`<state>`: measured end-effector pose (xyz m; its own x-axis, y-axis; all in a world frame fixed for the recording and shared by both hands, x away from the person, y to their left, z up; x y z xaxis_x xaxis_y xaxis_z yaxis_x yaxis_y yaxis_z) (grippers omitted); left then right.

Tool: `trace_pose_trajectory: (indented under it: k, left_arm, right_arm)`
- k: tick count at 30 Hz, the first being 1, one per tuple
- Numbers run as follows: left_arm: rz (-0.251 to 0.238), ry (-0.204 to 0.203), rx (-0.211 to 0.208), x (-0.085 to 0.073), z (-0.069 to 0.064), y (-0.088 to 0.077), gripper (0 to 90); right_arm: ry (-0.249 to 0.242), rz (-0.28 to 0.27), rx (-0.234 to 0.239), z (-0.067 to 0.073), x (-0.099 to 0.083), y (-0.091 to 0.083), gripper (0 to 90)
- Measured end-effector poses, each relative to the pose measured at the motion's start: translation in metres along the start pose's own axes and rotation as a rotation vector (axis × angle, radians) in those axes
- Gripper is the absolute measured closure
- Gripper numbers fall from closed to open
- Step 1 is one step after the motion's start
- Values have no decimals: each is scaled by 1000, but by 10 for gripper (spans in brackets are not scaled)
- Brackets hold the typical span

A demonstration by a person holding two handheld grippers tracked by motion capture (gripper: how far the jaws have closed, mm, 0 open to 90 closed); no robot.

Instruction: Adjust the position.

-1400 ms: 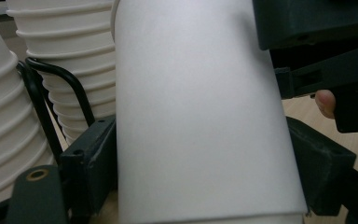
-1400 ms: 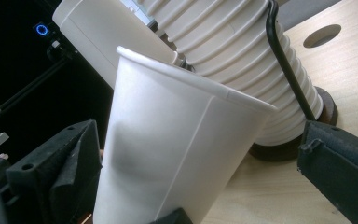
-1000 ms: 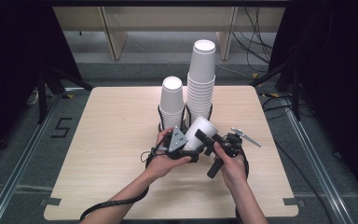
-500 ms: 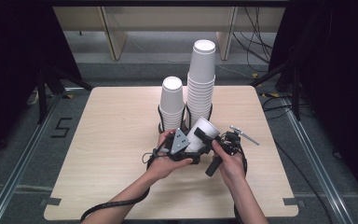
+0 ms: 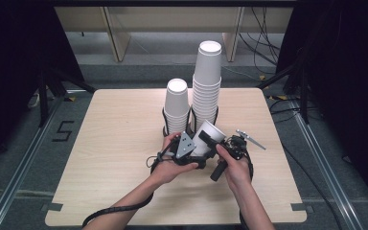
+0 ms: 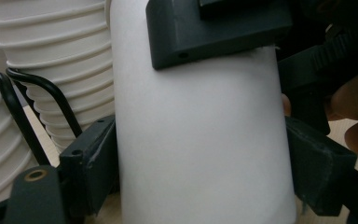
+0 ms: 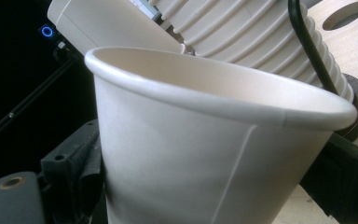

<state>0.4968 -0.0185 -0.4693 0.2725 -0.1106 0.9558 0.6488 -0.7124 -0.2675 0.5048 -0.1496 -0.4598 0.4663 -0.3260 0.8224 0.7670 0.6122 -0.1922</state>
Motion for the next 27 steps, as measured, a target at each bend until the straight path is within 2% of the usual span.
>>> trace_pose_trajectory:
  k: [2,4,5,6,7,8,9,10,12,13,14,15,16,17,18,19,20,21,22,23,24,25,26,27]
  left_arm:
    - [4,3,3,0,1,0,184]
    - [4,8,9,1,1,0,183]
    - [0,20,32,1,3,0,182]
    - [0,20,32,1,3,0,181]
    - [1,30,68,2,7,-2,181]
    - [1,30,68,2,7,-2,180]
    - [14,-4,19,1,3,0,178]
    - [30,1,-1,1,2,1,177]
    - [36,7,-2,1,2,1,176]
    - [36,7,-2,1,2,1,175]
    - [19,95,97,6,12,-2,174]
    - [19,95,97,6,12,-2,173]
    - [55,125,-17,6,10,1,173]
    - [61,-2,-22,0,2,1,174]
    - [61,-2,-22,0,2,1,173]
    - [70,112,-23,4,9,0,156]
    - [70,112,-23,4,9,0,144]
    - [75,140,-29,4,11,0,139]
    - [79,98,-24,1,10,-1,131]
    - [79,98,-24,1,10,-1,127]
    - [70,151,-33,3,14,-1,116]
    - [76,12,-25,-4,7,-5,109]
    - [76,12,-25,-4,7,-5,106]
    - [75,-11,-30,-5,8,-10,104]
  right_arm:
    - [29,5,1,3,0,-1,126]
    - [27,2,0,3,0,0,129]
    - [-12,-4,-8,1,0,1,134]
    - [-15,0,-8,1,0,0,135]
    - [-24,5,-10,1,0,0,138]
    - [5,9,-6,4,0,0,140]
    - [2,11,-5,4,0,0,143]
    - [-7,14,-10,3,0,0,146]
    - [-20,10,-8,3,0,1,148]
    - [-7,17,-5,4,0,-1,150]
    - [-49,12,-14,2,0,0,151]
    - [-49,12,-14,2,0,0,151]
    - [-61,11,-15,2,0,0,155]
    - [-66,10,-15,1,1,1,157]
    - [-66,10,-15,1,1,1,157]
    - [-74,10,-33,0,2,0,160]
    - [-74,10,-33,0,2,0,160]
    - [-81,5,-48,-1,4,0,161]
    - [-84,1,-49,-2,4,0,162]
    - [-84,1,-49,-2,4,0,162]
    - [-121,-16,-64,-4,6,-1,164]
    - [-125,-21,-76,-4,7,-2,164]
    - [-125,-21,-76,-4,7,-2,164]
    - [-168,-37,-91,-7,10,-3,165]
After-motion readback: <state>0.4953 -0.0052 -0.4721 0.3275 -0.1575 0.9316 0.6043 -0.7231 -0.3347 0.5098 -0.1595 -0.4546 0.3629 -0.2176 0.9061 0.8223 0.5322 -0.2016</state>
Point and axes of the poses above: each handheld gripper's, and its own axes: y roughly forward along the jaws, x roughly out of its top, z roughly to its left, the point moved 4 cm from there along y, roughly forward along the jaws, and after that the axes turned 12 degrees about -y, right-handed, at the moved point
